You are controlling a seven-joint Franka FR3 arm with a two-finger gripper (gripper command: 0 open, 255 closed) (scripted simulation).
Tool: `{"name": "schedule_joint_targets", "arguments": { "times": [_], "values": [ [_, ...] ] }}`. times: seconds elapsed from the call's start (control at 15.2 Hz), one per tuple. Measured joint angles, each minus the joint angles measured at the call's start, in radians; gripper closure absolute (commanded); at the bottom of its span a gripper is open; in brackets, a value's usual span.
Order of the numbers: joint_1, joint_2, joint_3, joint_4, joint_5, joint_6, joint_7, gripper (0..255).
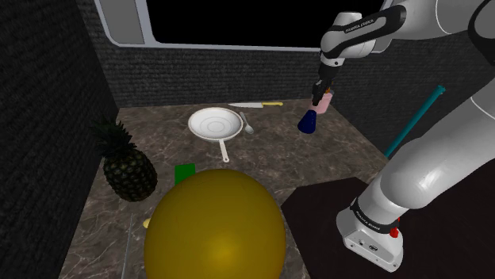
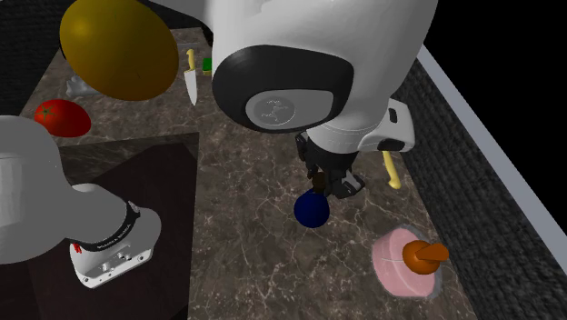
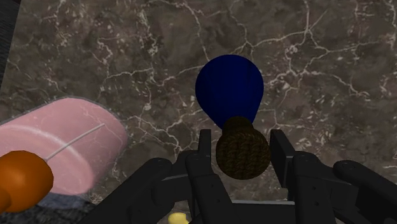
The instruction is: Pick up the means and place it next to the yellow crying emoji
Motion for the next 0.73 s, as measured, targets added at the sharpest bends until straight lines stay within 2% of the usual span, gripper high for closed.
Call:
{"name": "schedule_joint_targets", "arguments": {
  "times": [0.2, 0.73],
  "values": [
    [0.0, -0.004, 0.001, 0.002, -0.002, -0.006, 0.001, 255],
    [-0.001, -0.045, 0.012, 0.066, -0.016, -0.108, 0.012, 255]
  ]
}}
